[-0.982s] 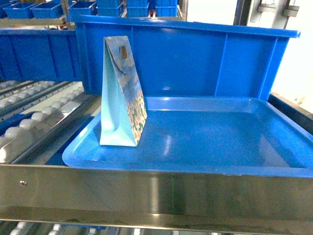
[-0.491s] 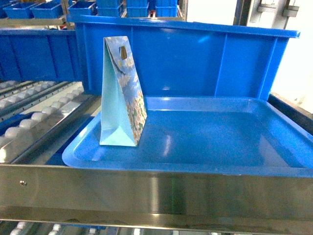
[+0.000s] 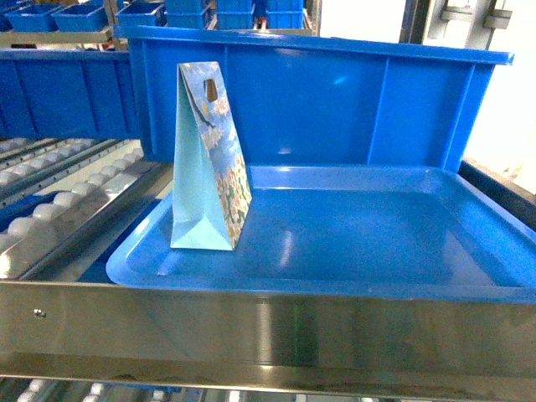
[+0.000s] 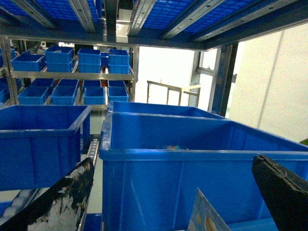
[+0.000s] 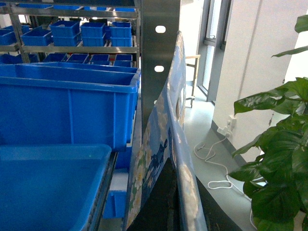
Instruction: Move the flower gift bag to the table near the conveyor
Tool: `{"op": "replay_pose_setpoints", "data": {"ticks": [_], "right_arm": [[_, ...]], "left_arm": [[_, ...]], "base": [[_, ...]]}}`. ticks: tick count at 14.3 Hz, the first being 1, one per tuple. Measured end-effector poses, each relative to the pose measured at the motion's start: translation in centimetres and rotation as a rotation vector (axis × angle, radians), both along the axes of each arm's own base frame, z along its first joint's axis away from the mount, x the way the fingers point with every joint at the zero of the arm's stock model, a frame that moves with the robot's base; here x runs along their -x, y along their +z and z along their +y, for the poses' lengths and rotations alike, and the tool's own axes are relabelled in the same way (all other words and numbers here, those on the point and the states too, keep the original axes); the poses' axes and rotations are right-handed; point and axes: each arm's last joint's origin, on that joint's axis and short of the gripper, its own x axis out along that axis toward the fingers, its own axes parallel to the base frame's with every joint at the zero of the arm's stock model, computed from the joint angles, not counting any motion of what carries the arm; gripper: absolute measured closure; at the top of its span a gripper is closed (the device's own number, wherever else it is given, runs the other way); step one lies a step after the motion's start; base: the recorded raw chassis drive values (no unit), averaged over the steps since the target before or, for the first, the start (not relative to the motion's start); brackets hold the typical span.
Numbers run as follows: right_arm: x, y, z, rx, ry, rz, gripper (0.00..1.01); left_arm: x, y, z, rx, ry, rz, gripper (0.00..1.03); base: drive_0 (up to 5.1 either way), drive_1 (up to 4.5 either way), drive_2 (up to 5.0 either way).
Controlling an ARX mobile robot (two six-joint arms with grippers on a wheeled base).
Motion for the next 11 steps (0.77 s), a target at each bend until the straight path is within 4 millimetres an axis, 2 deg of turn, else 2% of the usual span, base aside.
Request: {"op": "replay_pose_setpoints", "data": {"ticks": [1, 2, 3, 8, 11], "right_arm": [[0.0, 0.0, 0.0, 0.002, 0.0, 0.0, 0.99], [0.0, 0.0, 0.0, 0.003, 0.0, 0.0, 0.99], [0.0, 0.0, 0.0, 0.003, 0.0, 0.0, 0.99], [0.0, 0.0, 0.0, 0.003, 0.0, -0.001, 0.99], [0.0, 0.0, 0.0, 0.003, 0.0, -0.001, 0.99]], "left_arm": [[0.0, 0.0, 0.0, 0.0, 0.0, 0.0, 0.05], [-1.3, 0.5, -1.9, -0.03, -0.005, -0.014, 0.05], [-2.5, 0.1, -4.0, -0.077, -0.021, 0.005, 0.05], [-4.6, -1.7, -6.5, -0.127, -0.038, 0.166, 0.05], [-4.9, -3.1, -7.7, -0.148, -0.069, 0.276, 0.05]], "base": [[0.0, 0.0, 0.0], [0.0, 0.0, 0.0], [0.0, 0.0, 0.0], [0.0, 0.0, 0.0], [0.0, 0.0, 0.0]]}}
